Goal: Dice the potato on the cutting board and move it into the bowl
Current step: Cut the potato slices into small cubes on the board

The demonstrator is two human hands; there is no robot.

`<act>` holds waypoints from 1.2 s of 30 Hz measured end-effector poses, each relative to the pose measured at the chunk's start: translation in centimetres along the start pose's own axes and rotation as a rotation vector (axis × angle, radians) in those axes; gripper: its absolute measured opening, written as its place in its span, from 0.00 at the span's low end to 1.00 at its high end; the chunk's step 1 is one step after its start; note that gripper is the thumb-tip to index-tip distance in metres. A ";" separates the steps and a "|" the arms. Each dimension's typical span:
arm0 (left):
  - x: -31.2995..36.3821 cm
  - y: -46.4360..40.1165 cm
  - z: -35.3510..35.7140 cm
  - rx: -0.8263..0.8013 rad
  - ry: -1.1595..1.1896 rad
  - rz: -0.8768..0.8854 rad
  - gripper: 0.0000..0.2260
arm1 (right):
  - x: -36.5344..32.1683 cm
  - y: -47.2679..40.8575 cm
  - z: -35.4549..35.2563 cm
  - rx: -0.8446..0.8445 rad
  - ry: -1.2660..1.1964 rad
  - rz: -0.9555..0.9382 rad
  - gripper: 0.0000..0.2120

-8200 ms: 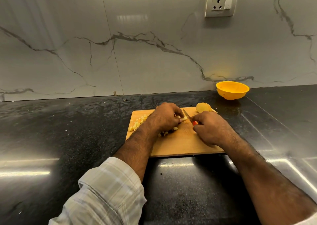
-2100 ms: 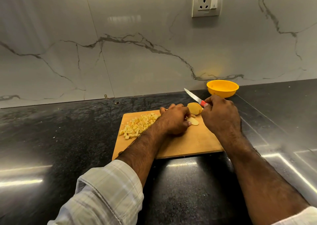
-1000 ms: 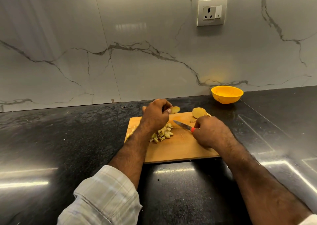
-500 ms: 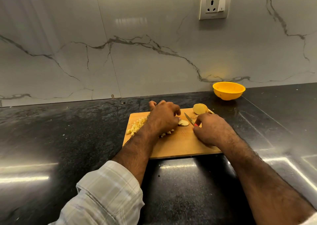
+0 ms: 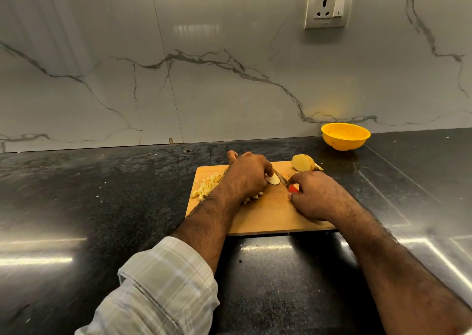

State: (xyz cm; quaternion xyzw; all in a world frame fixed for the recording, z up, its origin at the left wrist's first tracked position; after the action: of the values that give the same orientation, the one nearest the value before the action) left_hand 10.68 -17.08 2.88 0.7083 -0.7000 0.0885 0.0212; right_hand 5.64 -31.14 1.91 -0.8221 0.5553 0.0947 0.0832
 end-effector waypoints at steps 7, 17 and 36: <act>-0.2 -0.1 0.2 -0.041 0.004 0.010 0.10 | -0.7 0.0 -0.7 0.064 0.033 -0.034 0.24; 0.1 0.0 0.4 -0.085 -0.044 0.021 0.11 | -1.2 0.0 -0.1 0.012 0.036 0.006 0.24; -0.2 -0.3 0.4 -0.039 0.006 0.037 0.08 | -2.1 0.0 -0.4 0.060 0.032 -0.051 0.22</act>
State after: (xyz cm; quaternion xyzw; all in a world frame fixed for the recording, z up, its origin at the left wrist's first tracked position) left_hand 11.01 -16.93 2.51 0.6943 -0.7146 0.0776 0.0355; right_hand 4.86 -29.32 2.80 -0.8346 0.5378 0.0627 0.1015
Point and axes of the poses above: each hand's wrist, its own y-axis away from the middle knuckle, its own z-axis out of the palm, x = y × z, the point moved 9 cm from there along -y, towards the middle knuckle, and after that the axes turned 15 degrees about -z, right-handed, at the moved point
